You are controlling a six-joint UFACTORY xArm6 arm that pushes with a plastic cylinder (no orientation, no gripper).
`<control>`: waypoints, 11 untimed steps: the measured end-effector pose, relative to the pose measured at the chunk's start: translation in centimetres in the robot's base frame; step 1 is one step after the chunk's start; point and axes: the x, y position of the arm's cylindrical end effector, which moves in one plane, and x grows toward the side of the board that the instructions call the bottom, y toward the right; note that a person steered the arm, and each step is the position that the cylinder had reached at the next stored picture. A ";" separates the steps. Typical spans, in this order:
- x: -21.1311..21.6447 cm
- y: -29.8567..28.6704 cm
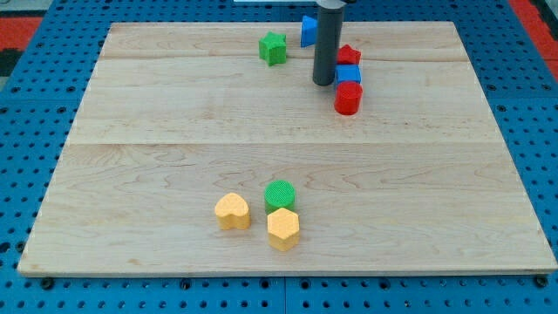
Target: Slide blue triangle above red star
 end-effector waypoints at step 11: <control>-10.7 2.9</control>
